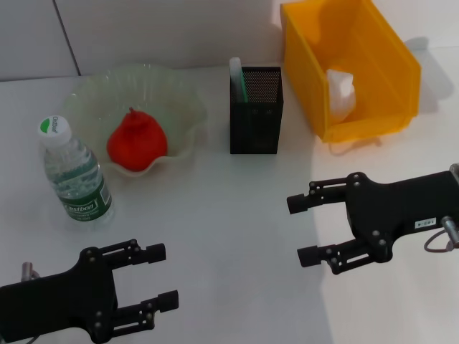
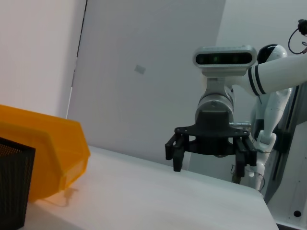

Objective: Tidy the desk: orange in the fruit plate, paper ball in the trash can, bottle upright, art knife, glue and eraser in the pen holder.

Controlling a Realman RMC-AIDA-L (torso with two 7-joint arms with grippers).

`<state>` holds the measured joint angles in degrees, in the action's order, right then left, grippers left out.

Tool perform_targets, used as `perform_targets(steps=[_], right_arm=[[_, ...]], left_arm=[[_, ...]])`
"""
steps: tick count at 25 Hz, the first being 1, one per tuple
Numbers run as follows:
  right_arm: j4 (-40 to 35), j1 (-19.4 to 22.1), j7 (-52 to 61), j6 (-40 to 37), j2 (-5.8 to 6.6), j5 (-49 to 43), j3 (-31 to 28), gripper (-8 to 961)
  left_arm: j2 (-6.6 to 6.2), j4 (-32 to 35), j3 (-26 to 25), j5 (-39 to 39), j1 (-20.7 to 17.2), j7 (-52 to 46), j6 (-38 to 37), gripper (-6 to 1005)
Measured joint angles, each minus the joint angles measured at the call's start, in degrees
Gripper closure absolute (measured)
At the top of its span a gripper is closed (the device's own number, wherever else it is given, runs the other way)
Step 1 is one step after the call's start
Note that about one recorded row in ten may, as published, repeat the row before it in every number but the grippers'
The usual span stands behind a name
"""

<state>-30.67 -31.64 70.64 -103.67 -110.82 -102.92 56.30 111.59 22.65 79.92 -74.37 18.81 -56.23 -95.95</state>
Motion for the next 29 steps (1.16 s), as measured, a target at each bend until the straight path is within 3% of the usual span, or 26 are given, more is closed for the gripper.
perform_targets(steps=[2,3,10,29], right_arm=[[-0.02,-0.31,0.07,-0.17,-0.5,-1.15,0.27,175],[-0.03,-0.56,0.32,-0.35,-1.04,-2.42,0.31,175],[-0.19,-0.52,0.35,1.8,-2.7,-3.81,-0.3,176],[-0.27,-0.82,0.22,4.59,-3.0,-3.75,-0.4,176]], left_arm=[[0.0,0.0,0.0,0.0,0.0,0.0,0.0,304],[-0.21,0.26,-3.51,-3.22,0.61,-0.11,-0.1,304],[-0.64,1.44,-4.68,-3.71,0.26,-0.22,-1.75,302],[-0.78,1.79,-4.98,-4.09,0.75,-0.28,-3.32,302]])
